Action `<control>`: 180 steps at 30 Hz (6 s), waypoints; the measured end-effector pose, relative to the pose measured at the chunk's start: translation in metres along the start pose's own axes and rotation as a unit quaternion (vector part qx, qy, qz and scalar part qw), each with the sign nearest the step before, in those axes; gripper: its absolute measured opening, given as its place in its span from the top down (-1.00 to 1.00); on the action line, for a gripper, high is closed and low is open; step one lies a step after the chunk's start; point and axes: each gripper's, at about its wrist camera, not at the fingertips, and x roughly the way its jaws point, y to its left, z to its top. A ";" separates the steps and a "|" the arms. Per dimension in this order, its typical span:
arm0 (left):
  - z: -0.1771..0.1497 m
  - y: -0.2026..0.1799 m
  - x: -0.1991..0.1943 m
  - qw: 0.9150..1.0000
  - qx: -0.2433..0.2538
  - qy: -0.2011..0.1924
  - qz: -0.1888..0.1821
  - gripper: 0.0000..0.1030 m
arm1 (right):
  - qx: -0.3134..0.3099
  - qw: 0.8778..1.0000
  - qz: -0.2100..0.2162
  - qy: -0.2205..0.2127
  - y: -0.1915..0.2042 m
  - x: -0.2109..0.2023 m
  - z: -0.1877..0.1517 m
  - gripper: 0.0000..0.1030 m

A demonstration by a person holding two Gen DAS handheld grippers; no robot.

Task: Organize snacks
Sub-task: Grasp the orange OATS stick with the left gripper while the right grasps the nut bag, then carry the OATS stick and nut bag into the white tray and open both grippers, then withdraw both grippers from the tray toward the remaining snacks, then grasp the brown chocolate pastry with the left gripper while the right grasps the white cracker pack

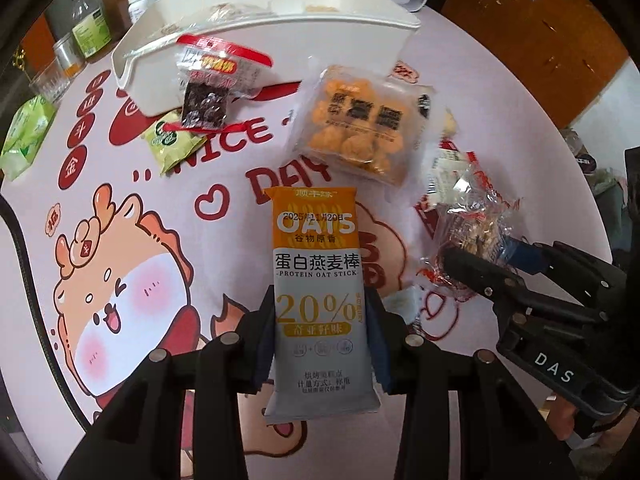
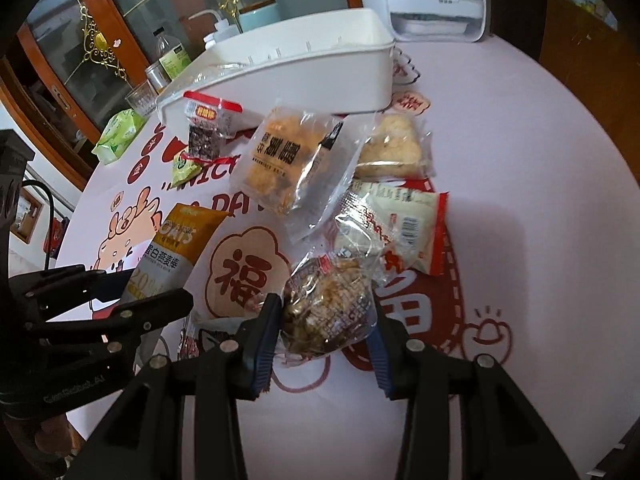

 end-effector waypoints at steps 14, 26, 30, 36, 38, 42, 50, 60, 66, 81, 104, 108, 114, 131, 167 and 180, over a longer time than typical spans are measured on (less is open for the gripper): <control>0.043 -0.014 -0.070 0.995 0.042 -0.089 0.001 0.25 | -0.058 0.992 -0.058 -0.101 -0.001 -0.085 0.067 0.19; 0.142 0.017 -0.158 0.980 0.035 -0.191 0.051 0.24 | -0.138 0.968 -0.118 -0.176 0.004 -0.140 0.213 0.19; 0.178 0.027 -0.175 0.972 0.042 -0.216 0.083 0.24 | -0.146 0.964 -0.121 -0.189 0.010 -0.143 0.256 0.19; 0.234 0.044 -0.182 0.963 0.043 -0.236 0.124 0.24 | -0.140 0.970 -0.082 -0.180 0.022 -0.119 0.302 0.19; 0.253 0.052 -0.178 0.962 0.038 -0.236 0.132 0.24 | -0.141 0.973 -0.067 -0.171 0.027 -0.106 0.308 0.19; 0.283 0.068 -0.150 0.967 0.017 -0.217 0.128 0.24 | -0.143 0.977 -0.048 -0.149 0.037 -0.071 0.316 0.19; 0.298 0.086 -0.073 0.979 -0.007 -0.161 0.124 0.24 | -0.158 0.982 -0.037 -0.094 0.041 -0.003 0.320 0.18; 0.298 0.097 -0.011 0.986 -0.014 -0.110 0.127 0.22 | -0.153 0.987 -0.035 -0.033 0.035 0.065 0.323 0.18; 0.297 0.101 0.008 0.988 -0.018 -0.090 0.124 -0.13 | -0.146 0.989 -0.017 0.002 0.035 0.086 0.320 0.03; 0.280 0.098 -0.021 0.990 -0.031 -0.087 0.109 -0.89 | -0.130 0.991 -0.010 -0.026 0.034 0.039 0.306 -0.47; 0.168 0.015 -0.163 0.980 0.081 -0.157 0.088 -0.98 | -0.112 0.991 -0.033 -0.072 0.028 -0.111 0.189 -0.46; 0.139 0.000 -0.172 0.979 0.105 -0.162 0.073 -0.98 | -0.103 0.991 -0.034 -0.072 0.022 -0.124 0.163 -0.47; 0.096 -0.020 -0.159 0.977 0.139 -0.153 0.052 -0.98 | -0.101 0.992 -0.052 -0.063 0.008 -0.121 0.127 -0.47; -0.002 -0.030 -0.005 0.979 0.204 -0.002 0.025 -0.98 | -0.095 0.994 -0.050 0.017 -0.039 -0.037 0.061 -0.47; -0.010 -0.020 0.059 0.971 0.223 0.067 -0.049 -0.72 | -0.396 0.911 0.038 0.108 -0.016 0.073 0.064 -0.46; 0.003 -0.024 0.049 0.984 0.166 0.056 -0.010 0.16 | -0.339 0.929 0.081 0.121 -0.023 0.069 0.068 -0.04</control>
